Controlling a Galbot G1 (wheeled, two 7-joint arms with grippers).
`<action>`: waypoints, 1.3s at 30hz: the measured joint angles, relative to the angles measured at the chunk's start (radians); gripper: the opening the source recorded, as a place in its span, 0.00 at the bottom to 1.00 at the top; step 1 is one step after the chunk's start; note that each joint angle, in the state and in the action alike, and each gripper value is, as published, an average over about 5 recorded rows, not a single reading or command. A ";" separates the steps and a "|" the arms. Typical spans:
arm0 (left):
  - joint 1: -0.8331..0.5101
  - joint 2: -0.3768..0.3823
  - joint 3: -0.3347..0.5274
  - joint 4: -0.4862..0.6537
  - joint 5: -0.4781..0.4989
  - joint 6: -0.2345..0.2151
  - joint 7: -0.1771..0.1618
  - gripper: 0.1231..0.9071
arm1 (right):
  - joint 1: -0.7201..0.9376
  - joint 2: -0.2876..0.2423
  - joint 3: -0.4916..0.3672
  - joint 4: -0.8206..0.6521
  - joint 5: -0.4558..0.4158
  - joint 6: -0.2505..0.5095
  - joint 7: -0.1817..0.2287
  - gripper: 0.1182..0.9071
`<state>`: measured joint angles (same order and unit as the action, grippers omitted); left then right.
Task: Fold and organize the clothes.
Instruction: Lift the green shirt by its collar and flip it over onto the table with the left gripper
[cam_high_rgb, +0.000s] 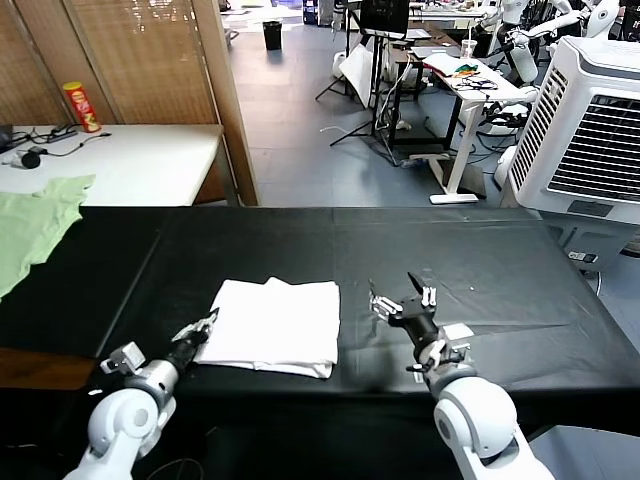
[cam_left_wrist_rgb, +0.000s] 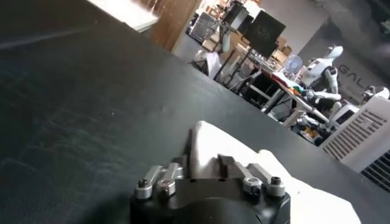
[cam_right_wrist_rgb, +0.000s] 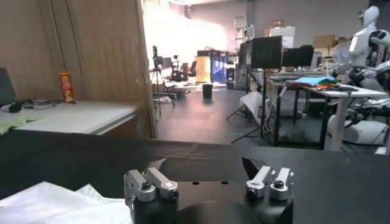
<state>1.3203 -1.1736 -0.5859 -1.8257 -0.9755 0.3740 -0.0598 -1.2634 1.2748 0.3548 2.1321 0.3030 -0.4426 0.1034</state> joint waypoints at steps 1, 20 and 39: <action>0.000 0.000 0.001 -0.002 0.004 0.001 0.000 0.06 | -0.003 0.000 0.005 0.002 0.000 0.000 0.000 0.86; 0.073 0.203 -0.124 -0.109 0.373 -0.019 -0.023 0.02 | -0.015 -0.003 0.059 -0.011 -0.036 -0.008 0.007 0.86; 0.132 0.271 -0.118 -0.328 0.657 -0.019 -0.113 0.02 | -0.057 0.025 0.038 -0.010 -0.080 -0.008 0.004 0.86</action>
<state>1.4525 -0.9022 -0.7042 -2.1538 -0.3181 0.3546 -0.1725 -1.3202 1.2997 0.3925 2.1219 0.2232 -0.4502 0.1071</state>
